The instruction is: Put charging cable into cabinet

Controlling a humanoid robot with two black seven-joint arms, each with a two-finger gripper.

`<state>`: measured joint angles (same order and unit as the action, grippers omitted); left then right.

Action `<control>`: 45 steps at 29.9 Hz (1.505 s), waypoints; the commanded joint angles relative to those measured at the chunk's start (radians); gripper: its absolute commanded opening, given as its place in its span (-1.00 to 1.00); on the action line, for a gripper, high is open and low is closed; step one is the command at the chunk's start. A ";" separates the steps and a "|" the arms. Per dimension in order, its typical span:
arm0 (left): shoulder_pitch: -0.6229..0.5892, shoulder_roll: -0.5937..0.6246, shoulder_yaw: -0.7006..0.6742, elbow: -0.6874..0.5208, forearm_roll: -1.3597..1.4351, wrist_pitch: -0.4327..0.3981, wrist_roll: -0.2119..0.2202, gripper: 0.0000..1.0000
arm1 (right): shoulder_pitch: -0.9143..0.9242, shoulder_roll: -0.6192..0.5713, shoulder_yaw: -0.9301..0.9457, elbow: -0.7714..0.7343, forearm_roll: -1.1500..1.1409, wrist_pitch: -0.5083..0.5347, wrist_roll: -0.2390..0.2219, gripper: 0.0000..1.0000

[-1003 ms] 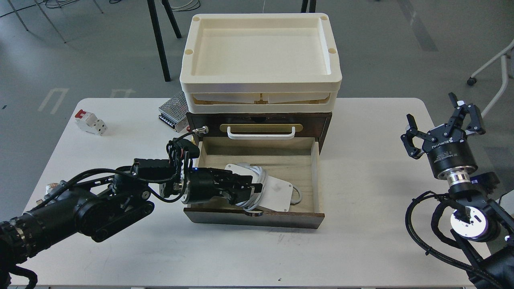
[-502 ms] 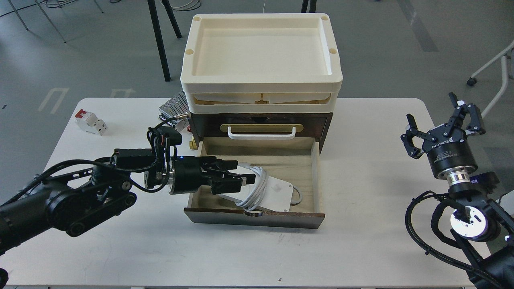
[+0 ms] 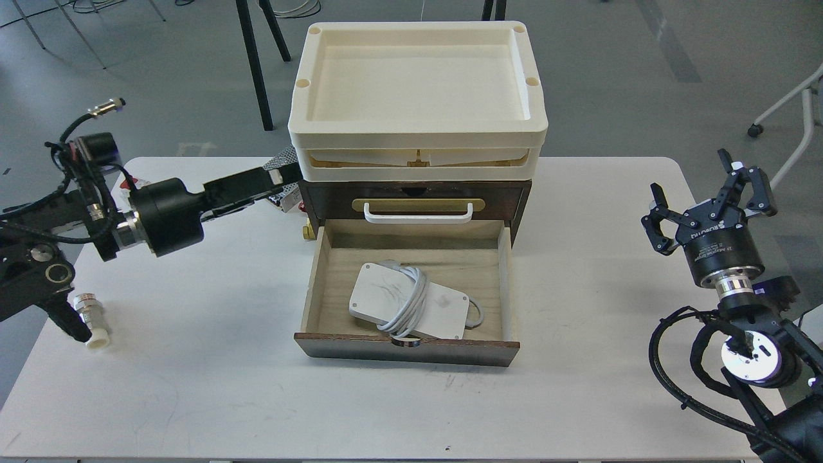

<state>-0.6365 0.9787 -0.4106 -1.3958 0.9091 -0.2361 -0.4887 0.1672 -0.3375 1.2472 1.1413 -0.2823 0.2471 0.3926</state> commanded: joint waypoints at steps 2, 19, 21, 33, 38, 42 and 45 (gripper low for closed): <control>0.101 0.035 -0.001 0.043 -0.228 0.006 0.000 0.97 | 0.000 0.000 0.000 0.000 0.000 0.000 0.000 0.99; 0.098 -0.382 -0.175 0.655 -0.688 0.006 0.000 0.98 | 0.002 0.000 0.000 0.000 0.000 -0.002 0.000 0.99; 0.100 -0.406 -0.214 0.713 -0.719 -0.006 0.000 0.98 | 0.002 0.000 0.000 0.000 0.000 -0.002 0.000 0.99; 0.109 -0.410 -0.232 0.744 -0.820 -0.190 0.000 0.98 | 0.000 0.000 0.002 0.003 0.002 0.003 0.000 0.99; 0.110 -0.417 -0.229 0.764 -0.819 -0.192 0.000 0.98 | 0.000 0.000 0.002 0.003 0.000 0.003 0.000 0.99; 0.112 -0.422 -0.228 0.790 -0.819 -0.193 0.000 0.98 | 0.000 0.000 0.002 0.003 0.002 0.003 0.000 0.99; 0.112 -0.420 -0.229 0.790 -0.819 -0.193 0.000 0.99 | 0.000 0.000 0.000 0.003 0.000 0.003 0.000 0.99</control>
<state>-0.5247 0.5579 -0.6389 -0.6088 0.0905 -0.4293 -0.4886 0.1672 -0.3375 1.2486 1.1445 -0.2812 0.2501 0.3927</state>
